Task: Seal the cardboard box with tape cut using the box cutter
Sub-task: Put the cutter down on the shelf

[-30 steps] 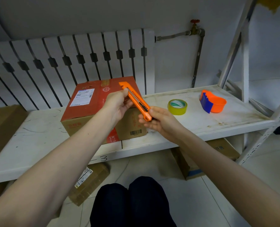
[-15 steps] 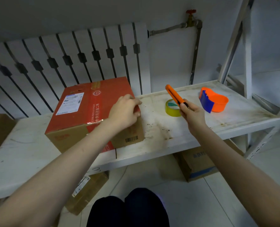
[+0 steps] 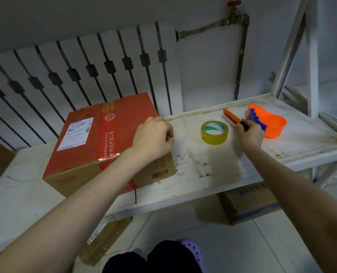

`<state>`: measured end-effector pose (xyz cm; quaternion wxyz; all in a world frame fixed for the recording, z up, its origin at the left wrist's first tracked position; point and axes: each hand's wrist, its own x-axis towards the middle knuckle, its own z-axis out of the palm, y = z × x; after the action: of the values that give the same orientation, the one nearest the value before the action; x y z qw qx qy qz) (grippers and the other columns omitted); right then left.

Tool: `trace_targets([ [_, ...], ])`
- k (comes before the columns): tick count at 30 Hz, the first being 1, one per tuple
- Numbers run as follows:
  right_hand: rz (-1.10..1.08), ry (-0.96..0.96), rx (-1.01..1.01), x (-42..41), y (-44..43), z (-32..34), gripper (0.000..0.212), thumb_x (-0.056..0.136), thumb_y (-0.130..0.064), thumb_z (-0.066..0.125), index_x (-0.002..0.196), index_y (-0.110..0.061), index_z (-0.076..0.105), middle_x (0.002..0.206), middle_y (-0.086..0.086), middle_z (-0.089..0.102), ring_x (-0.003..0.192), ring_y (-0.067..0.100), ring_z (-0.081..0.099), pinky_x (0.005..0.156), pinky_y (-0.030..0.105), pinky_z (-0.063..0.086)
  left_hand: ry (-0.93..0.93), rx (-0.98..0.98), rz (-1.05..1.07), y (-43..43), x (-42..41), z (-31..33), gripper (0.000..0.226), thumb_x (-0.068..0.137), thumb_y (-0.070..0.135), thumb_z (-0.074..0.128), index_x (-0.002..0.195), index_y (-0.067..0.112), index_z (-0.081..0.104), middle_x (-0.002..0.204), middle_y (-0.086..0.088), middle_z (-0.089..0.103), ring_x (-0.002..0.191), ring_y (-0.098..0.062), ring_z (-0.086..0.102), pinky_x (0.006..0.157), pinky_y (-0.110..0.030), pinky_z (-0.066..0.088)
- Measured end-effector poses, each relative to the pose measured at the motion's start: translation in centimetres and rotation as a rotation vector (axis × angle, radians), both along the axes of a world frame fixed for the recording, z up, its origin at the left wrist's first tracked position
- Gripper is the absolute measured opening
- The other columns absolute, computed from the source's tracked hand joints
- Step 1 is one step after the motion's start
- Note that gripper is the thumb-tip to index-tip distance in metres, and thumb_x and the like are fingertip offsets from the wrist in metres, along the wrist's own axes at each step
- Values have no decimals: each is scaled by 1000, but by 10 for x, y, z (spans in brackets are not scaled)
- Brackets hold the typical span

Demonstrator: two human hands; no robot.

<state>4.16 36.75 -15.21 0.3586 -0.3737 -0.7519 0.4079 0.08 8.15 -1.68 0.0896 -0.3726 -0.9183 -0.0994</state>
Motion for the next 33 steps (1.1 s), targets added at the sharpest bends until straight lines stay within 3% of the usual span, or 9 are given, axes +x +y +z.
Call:
trace_targets([
  [2, -48, -5, -53, -2, 2, -4, 30, 92, -21, 51, 99, 3, 68, 90, 22, 68, 91, 38, 63, 69, 35, 43, -5, 1, 4, 0, 0, -2, 15, 85, 24, 60, 95, 18, 69, 106, -1, 61, 104, -24, 50, 88, -42, 48],
  [5, -43, -171, -61, 0, 2, -9, 35, 93, -22, 51, 82, 8, 65, 77, 24, 63, 81, 40, 62, 64, 39, 43, -11, -6, 7, 2, 1, -3, 14, 85, 24, 60, 95, 19, 69, 105, -1, 60, 104, -24, 50, 88, -42, 48],
  [10, -9, -530, 58, 3, -6, -7, 41, 93, -34, 51, 108, 4, 55, 111, 24, 53, 93, 40, 58, 78, 44, 48, -17, -18, 13, 2, 2, 0, 14, 85, 22, 60, 96, 18, 68, 106, -2, 60, 104, -25, 50, 88, -42, 48],
  [13, 50, -702, 152, 3, -14, 3, 30, 92, -19, 53, 114, 2, 53, 113, 21, 50, 96, 36, 58, 80, 43, 49, -28, -22, 12, -1, 4, 2, 15, 85, 21, 59, 98, 18, 68, 107, -3, 60, 104, -25, 51, 87, -41, 47],
  [18, 90, -596, 210, 11, -9, 11, 4, 86, -3, 51, 89, 0, 52, 92, 22, 60, 82, 36, 57, 61, 39, 44, -31, -52, 2, -9, 10, 5, 25, 86, 21, 58, 110, 19, 65, 114, -5, 59, 108, -27, 51, 91, -43, 47],
  [22, 96, -647, 206, 18, -10, 12, 13, 86, -2, 52, 95, 6, 57, 82, 19, 55, 74, 32, 52, 61, 39, 44, -34, -73, -14, -16, 11, 6, 32, 87, 20, 57, 119, 20, 61, 119, -5, 56, 112, -27, 50, 93, -44, 46],
  [26, 170, -789, 296, 17, -35, 28, 28, 82, -5, 63, 109, 3, 56, 101, 18, 60, 93, 33, 61, 76, 39, 53, -32, -66, -26, -19, 10, 4, 33, 88, 12, 53, 119, 20, 60, 121, -5, 56, 113, -26, 49, 93, -42, 45],
  [29, 242, -640, 425, 11, -68, 48, 25, 88, -5, 52, 112, -2, 57, 111, 19, 58, 94, 32, 60, 77, 39, 55, -26, -60, -35, -21, 10, 4, 33, 89, 11, 52, 119, 21, 60, 121, -3, 56, 113, -25, 49, 93, -41, 44],
  [33, 444, -347, 371, 9, -122, 68, 21, 89, -9, 46, 95, -11, 66, 89, 9, 65, 83, 27, 61, 66, 30, 50, -33, -51, -49, -25, 13, 5, 34, 88, 8, 51, 118, 20, 61, 121, -3, 57, 112, -25, 50, 92, -41, 44],
])
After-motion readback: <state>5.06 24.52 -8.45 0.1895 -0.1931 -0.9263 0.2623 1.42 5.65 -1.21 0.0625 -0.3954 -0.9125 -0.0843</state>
